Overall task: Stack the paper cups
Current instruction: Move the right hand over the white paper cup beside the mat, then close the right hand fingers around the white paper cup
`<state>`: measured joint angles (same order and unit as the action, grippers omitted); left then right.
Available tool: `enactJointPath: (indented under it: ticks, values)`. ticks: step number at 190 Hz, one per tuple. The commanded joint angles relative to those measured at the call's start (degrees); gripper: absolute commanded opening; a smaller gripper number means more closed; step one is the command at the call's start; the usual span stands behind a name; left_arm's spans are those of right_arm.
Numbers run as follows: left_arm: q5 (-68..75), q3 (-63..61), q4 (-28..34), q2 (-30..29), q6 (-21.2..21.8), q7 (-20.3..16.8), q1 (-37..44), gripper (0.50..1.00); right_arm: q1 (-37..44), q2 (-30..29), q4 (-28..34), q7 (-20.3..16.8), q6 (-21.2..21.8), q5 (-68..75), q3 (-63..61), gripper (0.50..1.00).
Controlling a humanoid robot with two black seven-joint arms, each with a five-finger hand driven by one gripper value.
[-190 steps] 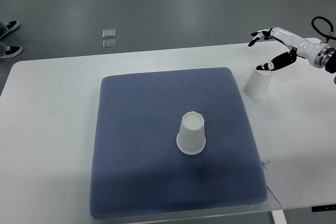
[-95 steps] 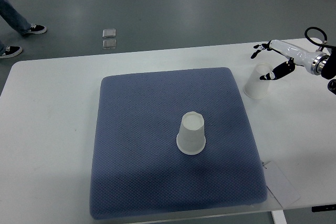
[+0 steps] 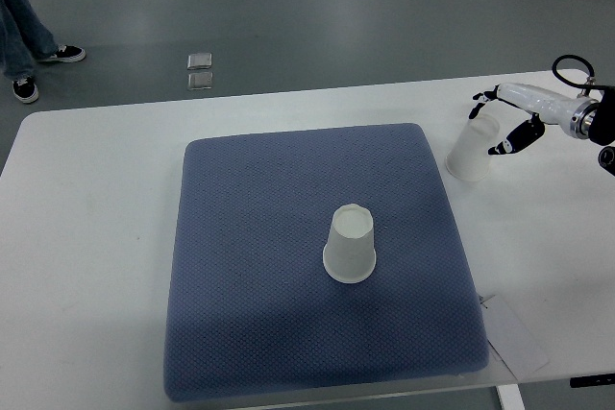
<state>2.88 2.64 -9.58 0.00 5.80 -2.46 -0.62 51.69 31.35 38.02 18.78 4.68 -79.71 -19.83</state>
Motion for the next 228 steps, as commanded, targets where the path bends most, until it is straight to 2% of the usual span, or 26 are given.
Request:
enactJointPath:
  ticks: [1, 64, 228]
  values:
    - [0.02, 0.00, 0.00, 0.00, 0.00, 0.00, 0.00, 1.000, 0.43, -0.15, -0.40, -0.14, -0.11, -0.01, -0.03, 0.901]
    - [0.02, 0.00, 0.00, 0.00, 0.00, 0.00, 0.00, 1.000, 1.22, -2.08, -2.34, -0.41, -1.34, -0.01, 0.14, 0.897]
    - [0.02, 0.00, 0.00, 0.00, -0.09, 0.00, 0.00, 1.000, 2.10, -5.16, -5.33, -0.50, -1.43, -2.64, 2.17, 0.897]
